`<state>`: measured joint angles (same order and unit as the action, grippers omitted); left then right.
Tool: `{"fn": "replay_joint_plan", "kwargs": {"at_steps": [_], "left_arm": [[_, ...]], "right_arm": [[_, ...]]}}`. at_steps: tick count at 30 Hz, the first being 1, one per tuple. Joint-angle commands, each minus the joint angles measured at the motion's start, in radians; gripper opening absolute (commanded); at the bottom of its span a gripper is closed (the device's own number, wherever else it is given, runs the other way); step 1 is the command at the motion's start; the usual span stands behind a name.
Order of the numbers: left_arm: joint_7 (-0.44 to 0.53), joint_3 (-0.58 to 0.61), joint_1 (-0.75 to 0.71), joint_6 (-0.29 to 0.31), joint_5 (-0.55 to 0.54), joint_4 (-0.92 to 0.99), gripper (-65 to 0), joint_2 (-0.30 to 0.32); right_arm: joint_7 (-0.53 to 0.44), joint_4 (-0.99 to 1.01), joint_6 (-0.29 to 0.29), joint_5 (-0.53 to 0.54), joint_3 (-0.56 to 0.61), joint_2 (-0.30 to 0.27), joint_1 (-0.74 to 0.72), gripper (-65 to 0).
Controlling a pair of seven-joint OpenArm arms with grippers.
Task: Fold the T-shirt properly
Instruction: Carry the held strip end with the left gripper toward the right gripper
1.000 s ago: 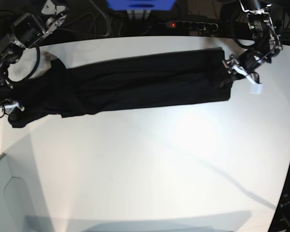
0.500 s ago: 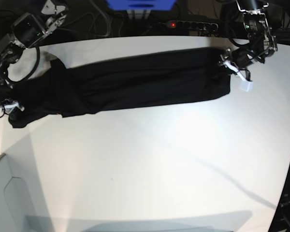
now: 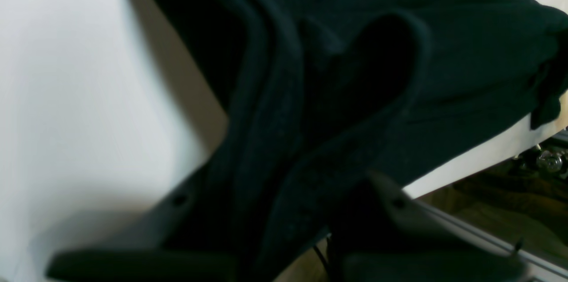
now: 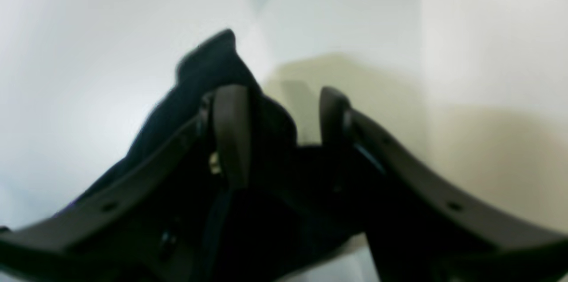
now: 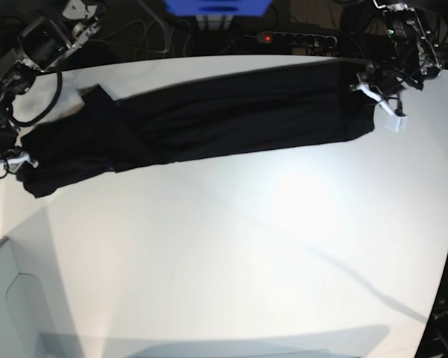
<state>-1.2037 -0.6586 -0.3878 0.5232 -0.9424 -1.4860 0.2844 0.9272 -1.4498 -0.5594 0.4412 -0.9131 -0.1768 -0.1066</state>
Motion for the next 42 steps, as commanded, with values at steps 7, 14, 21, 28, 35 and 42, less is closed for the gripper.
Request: {"fn": "replay_joint_plan", "kwargs": {"at_steps": [7, 14, 21, 28, 35, 42], "left_arm": [[0.014, -0.008, 0.000, -0.005, -0.002, -0.012, -64.5, 0.016], [0.009, -0.008, 0.000, -0.005, -0.003, -0.021, -64.3, 0.017], [-0.017, 0.064, -0.020, -0.005, -0.057, -0.178, -64.4, 0.009], [-0.018, 0.259, -0.009, -0.018, -0.188, -0.299, -64.2, 0.006], [-0.014, 0.537, 0.149, -0.019, -0.180, -0.239, -64.3, -0.053], [-0.014, 0.653, 0.283, -0.019, -0.031, -0.129, -64.2, -0.175]], "right_arm": [[-0.040, -0.096, 0.006, 0.018, 0.018, -0.025, -0.017, -39.8], [-0.033, -0.098, 0.008, 0.017, 0.010, -0.026, -0.005, -39.8], [-0.040, -0.139, 0.011, 0.017, 0.009, -0.037, 0.064, -39.8], [-0.040, -0.210, 0.011, 0.017, 0.009, -0.016, 0.120, -39.8], [-0.038, -0.222, 0.011, 0.017, 0.009, -0.014, 0.135, -39.8], [-0.036, -0.222, 0.009, 0.018, 0.009, -0.013, 0.149, -39.8]]}}
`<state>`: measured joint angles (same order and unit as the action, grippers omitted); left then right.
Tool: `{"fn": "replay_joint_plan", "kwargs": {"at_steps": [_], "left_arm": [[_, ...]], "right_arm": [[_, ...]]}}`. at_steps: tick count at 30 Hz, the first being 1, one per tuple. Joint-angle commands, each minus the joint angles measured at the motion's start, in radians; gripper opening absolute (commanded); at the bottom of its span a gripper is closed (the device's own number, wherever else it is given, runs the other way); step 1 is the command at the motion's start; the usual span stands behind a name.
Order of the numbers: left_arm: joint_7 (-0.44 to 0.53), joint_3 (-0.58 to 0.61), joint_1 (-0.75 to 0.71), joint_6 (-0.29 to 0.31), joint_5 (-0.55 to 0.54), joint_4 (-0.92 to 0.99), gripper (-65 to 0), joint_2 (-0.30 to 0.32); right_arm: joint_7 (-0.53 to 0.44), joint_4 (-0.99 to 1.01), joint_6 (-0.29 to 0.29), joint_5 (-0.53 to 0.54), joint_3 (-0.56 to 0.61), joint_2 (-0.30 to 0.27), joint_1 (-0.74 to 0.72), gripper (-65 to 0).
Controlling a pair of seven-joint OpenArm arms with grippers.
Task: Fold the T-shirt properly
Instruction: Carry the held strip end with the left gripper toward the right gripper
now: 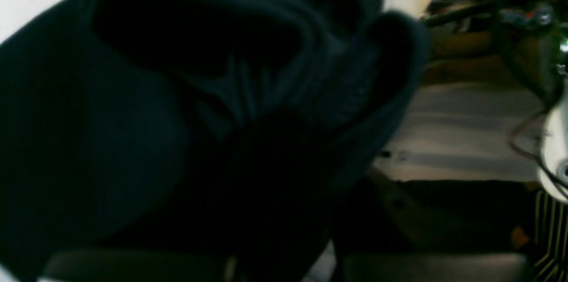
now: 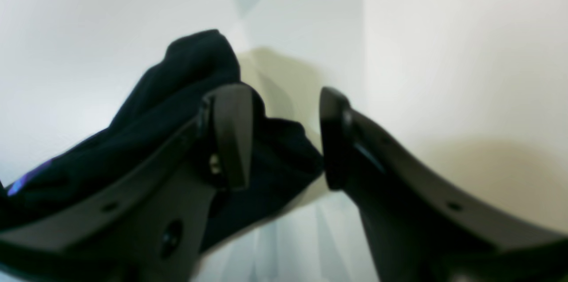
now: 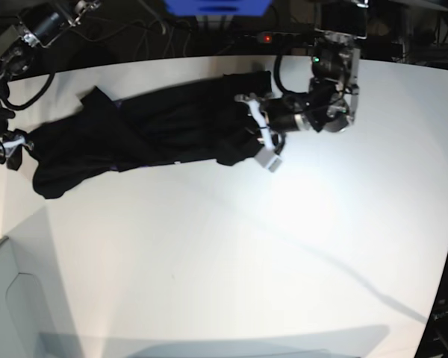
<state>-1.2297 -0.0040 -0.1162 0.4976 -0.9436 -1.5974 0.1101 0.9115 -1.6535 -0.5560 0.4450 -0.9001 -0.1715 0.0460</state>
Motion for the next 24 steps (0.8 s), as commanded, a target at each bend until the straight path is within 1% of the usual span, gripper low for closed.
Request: {"fn": "replay_joint_plan", "kwargs": {"at_steps": [1, 5, 12, 16, 20, 24], "left_arm": [[0.012, 0.016, 0.028, 0.006, -0.010, 0.002, -64.2, -0.016], [0.011, 0.077, 0.083, 0.006, 0.030, 0.061, -64.2, -0.057], [0.012, 0.097, 0.155, 0.006, 0.024, 0.070, -64.2, -0.062], [0.012, 0.131, 0.188, 0.006, 0.028, 0.075, -64.1, -0.083], [0.012, 0.190, 0.246, 0.006, 0.027, 0.154, -64.1, -0.095], [0.026, 0.232, 0.292, 0.006, 0.028, 0.246, -64.1, -0.126]], "right_arm": [[-0.021, -0.018, 0.006, 0.015, -0.004, -0.018, -0.004, -39.8], [-0.022, -0.018, 0.004, 0.015, -0.004, -0.018, 0.002, -39.8], [-0.018, -0.018, 0.004, 0.015, -0.004, -0.016, 0.001, -39.8], [-0.024, -0.018, 0.004, 0.015, -0.004, -0.006, -0.002, -39.8], [-0.022, -0.018, 0.004, 0.015, 0.002, -0.006, -0.007, -39.8], [-0.024, -0.018, 0.004, 0.015, 0.000, -0.006, -0.007, -39.8]]}}
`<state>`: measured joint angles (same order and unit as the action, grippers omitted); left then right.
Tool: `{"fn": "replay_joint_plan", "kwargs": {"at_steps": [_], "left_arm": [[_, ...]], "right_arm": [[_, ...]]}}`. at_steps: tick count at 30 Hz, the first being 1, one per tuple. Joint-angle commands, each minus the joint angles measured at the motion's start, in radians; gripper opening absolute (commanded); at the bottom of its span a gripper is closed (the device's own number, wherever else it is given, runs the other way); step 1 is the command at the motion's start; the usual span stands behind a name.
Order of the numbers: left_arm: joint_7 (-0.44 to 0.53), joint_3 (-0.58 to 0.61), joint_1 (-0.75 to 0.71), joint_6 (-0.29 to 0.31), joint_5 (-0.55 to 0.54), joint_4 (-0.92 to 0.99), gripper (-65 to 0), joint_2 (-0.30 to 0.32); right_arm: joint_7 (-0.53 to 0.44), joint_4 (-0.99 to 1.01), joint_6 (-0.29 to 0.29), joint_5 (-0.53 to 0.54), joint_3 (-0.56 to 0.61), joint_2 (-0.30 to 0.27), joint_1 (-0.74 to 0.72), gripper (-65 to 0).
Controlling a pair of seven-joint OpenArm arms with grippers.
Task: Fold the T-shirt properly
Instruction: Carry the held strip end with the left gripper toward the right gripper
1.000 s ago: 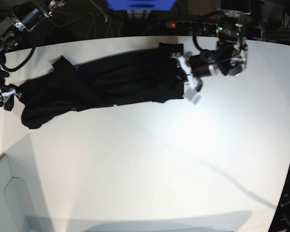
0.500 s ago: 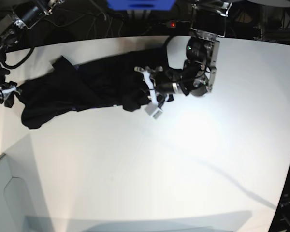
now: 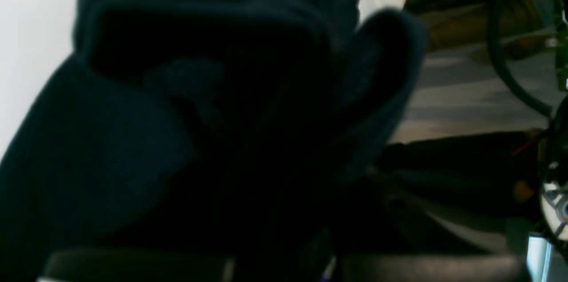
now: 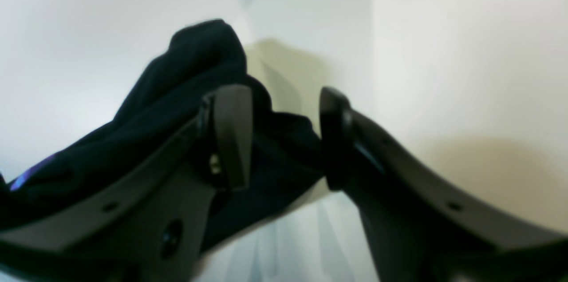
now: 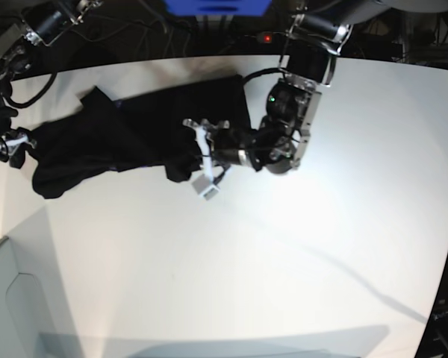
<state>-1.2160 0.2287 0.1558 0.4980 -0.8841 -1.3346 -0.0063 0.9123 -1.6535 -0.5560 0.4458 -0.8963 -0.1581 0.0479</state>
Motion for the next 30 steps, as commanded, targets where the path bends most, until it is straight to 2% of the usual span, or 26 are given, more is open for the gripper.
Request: {"fn": "replay_joint_plan", "kwargs": {"at_steps": [1, 5, 10, 13, 18, 21, 24, 30], "left_arm": [[0.028, 0.002, 0.026, 0.006, -0.031, -0.003, -64.1, -0.010], [0.077, 0.048, 0.051, 0.006, -0.034, 0.054, -64.1, -0.010], [0.089, 0.085, 0.061, 0.006, -0.039, 0.105, -62.5, -0.010], [0.086, 0.084, 0.058, 0.006, -0.042, 0.097, -51.9, -0.010], [0.089, 0.080, 0.055, 0.008, -0.042, 0.097, -27.9, -0.010], [0.089, 0.080, 0.057, 0.017, -0.053, 0.097, -17.5, -0.011], [0.089, 0.080, 0.060, 0.017, -0.132, 0.097, -12.6, -0.010], [0.080, 0.087, 0.069, 0.008, -0.263, 0.097, -12.6, -0.004]], "right_arm": [[-0.025, -0.018, 0.004, 0.014, -0.005, -0.019, -0.009, -39.8], [-0.025, -0.018, 0.004, 0.014, -0.004, -0.019, -0.009, -39.8], [-0.023, -0.017, 0.004, 0.014, -0.002, -0.019, -0.009, -39.8], [-0.023, -0.014, 0.004, 0.014, -0.001, -0.018, -0.009, -39.8], [-0.023, -0.015, 0.004, 0.014, -0.001, -0.004, -0.009, -39.8], [-0.019, -0.017, 0.004, 0.014, 0.001, -0.002, -0.009, -39.8], [-0.017, -0.018, 0.004, 0.014, 0.001, 0.009, -0.009, -39.8], [-0.017, -0.018, 0.004, 0.014, 0.001, 0.009, -0.009, -39.8]]}}
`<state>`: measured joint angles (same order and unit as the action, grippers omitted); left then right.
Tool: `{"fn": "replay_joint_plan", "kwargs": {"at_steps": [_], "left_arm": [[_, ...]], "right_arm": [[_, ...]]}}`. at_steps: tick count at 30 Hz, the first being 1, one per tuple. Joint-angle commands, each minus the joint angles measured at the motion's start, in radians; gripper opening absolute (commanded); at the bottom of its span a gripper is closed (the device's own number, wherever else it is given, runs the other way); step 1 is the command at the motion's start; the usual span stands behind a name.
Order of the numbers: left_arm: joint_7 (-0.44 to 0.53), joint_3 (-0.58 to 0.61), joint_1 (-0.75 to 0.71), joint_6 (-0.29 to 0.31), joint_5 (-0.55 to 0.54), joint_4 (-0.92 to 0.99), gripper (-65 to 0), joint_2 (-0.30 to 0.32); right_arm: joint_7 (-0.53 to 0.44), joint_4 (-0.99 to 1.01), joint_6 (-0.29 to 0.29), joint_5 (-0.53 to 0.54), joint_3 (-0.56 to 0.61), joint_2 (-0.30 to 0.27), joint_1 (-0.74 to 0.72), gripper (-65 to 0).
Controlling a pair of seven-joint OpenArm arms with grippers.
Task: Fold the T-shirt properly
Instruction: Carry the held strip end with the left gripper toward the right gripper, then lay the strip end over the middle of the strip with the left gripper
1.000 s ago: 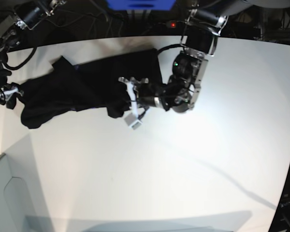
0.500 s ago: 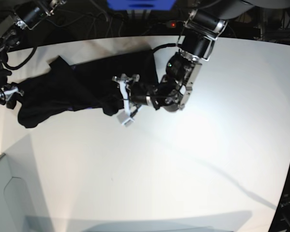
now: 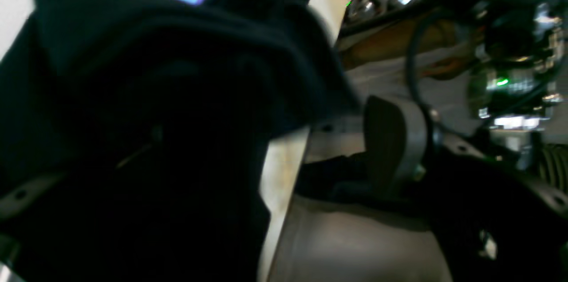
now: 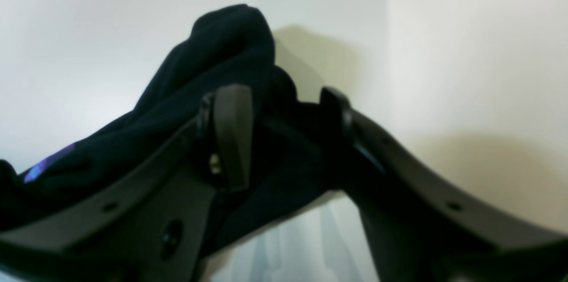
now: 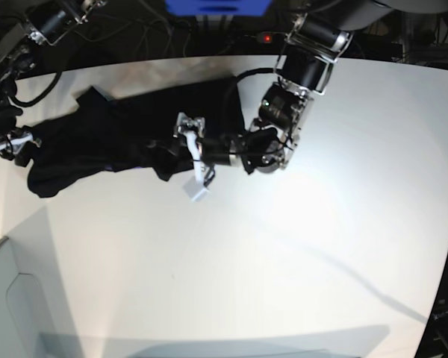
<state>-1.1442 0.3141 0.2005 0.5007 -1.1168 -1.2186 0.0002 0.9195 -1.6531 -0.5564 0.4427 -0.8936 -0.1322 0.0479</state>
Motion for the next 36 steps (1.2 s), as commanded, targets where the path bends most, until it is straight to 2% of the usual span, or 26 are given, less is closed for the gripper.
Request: {"fn": "replay_joint_plan", "kwargs": {"at_steps": [1, 11, 14, 23, 28, 31, 33, 36], "left_arm": [[0.008, 0.004, 0.029, 0.005, -0.041, -0.019, -12.6, -0.010], [0.005, 0.006, 0.029, 0.005, -0.050, -0.019, -12.6, -0.030], [-0.024, 0.001, 0.029, 0.016, -0.050, -0.019, -12.6, -0.041], [-0.023, -0.003, 0.073, 0.011, -0.061, 0.021, -12.6, -0.113], [0.076, -0.005, 0.095, 0.005, -0.064, 0.058, -12.6, -0.104], [0.109, -0.017, 0.086, 0.005, -0.072, 0.039, -12.6, -0.065], [0.103, -0.037, 0.083, 0.005, -0.092, 0.024, -12.6, -0.056], [0.105, -0.042, 0.049, 0.005, -0.116, -0.003, -12.6, -0.019]], "right_arm": [[-0.024, -0.019, 0.005, 0.017, -0.002, -0.017, -0.009, -39.8], [-0.024, -0.017, 0.005, 0.017, -0.002, -0.017, -0.009, -39.8], [-0.024, -0.017, 0.005, 0.017, -0.002, -0.017, -0.009, -39.8], [-0.024, -0.012, 0.005, 0.017, -0.002, -0.017, -0.009, -39.8], [-0.024, -0.011, 0.005, 0.017, -0.002, -0.020, -0.009, -39.7], [-0.024, -0.015, 0.003, 0.017, 0.000, -0.030, -0.010, -39.5], [-0.023, -0.009, -0.029, 0.017, 0.012, -0.071, -0.009, -39.4], [-0.021, 0.015, -0.142, 0.017, 0.058, -0.140, 0.000, -37.6]]}}
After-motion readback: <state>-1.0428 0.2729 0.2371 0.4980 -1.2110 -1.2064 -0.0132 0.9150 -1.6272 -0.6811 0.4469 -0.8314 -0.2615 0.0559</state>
